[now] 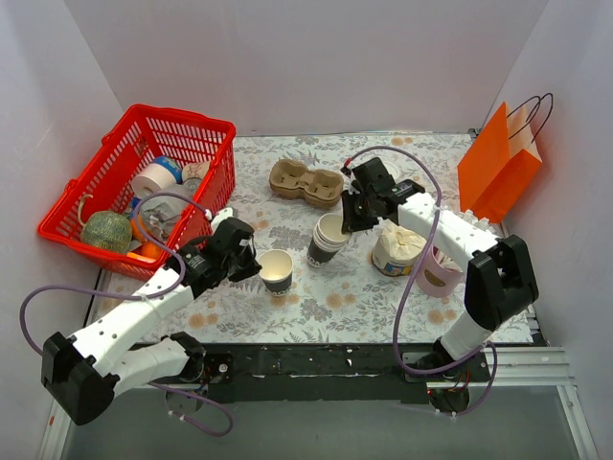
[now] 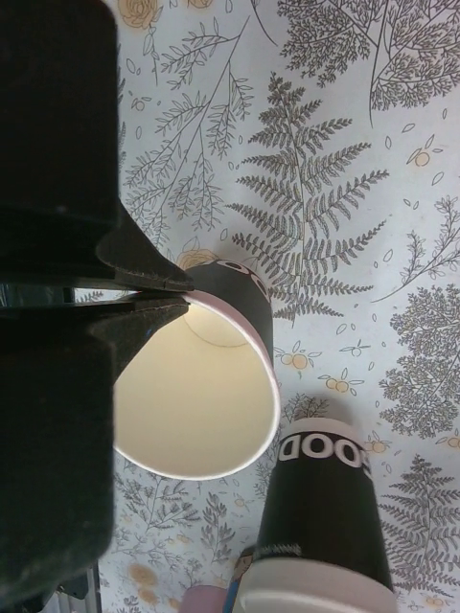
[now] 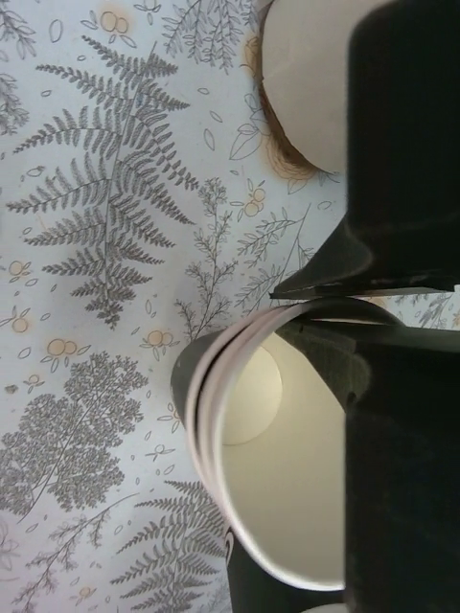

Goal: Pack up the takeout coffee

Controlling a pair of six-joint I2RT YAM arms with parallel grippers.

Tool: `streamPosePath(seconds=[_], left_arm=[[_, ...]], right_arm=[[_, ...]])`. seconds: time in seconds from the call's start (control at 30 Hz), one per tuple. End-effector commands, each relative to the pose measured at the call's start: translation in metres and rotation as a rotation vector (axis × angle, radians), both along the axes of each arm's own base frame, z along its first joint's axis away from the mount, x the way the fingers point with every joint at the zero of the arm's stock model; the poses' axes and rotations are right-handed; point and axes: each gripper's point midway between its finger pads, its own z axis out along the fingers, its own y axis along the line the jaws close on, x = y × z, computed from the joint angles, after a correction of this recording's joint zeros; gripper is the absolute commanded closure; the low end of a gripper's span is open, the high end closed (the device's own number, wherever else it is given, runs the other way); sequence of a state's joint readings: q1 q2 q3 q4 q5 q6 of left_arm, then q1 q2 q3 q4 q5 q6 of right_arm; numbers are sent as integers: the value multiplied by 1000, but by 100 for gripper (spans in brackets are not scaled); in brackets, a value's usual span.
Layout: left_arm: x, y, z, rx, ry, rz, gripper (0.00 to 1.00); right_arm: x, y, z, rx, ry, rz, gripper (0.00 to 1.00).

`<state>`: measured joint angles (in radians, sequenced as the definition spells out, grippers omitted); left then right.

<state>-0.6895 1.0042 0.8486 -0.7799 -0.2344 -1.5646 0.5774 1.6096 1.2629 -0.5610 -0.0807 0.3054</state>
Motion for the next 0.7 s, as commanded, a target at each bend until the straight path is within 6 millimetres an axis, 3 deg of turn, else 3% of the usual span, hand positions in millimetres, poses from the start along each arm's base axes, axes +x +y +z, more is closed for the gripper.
streamPosePath(seconds=[0.0,0.17,0.27,0.33,0.4,0.43,0.47,0.53,0.57,0.6,0.67], left_arm=[[6,-12,-3,-52,-17,0,100],[10,-13,-14,-44,-11,11,99],[8,-14,-25,-35,9,-2,98],[9,-13,-30,-18,23,3,98],[8,-13,-31,-12,28,3,98],[8,-12,-32,-10,29,2,97],[8,-13,-31,-12,27,-3,96],[8,-14,-30,-17,24,-6,92],[8,-14,-29,-21,22,-11,84],[8,-15,-27,-24,21,-14,82],[9,-15,-23,-22,15,-18,74]], right_arm=[[20,6,22,5,-64,0,83],[36,1,25,-44,-79,-29,89],[57,-6,34,-64,-124,-68,89],[71,-18,29,-109,-124,-110,90],[90,-24,41,-124,-156,-140,91],[100,-31,35,-143,-141,-164,91],[112,-29,48,-125,-165,-173,91],[129,-36,45,-138,-166,-196,91],[136,-38,44,-139,-169,-206,91],[147,-38,55,-122,-192,-216,91],[160,-45,42,-124,-158,-234,92]])
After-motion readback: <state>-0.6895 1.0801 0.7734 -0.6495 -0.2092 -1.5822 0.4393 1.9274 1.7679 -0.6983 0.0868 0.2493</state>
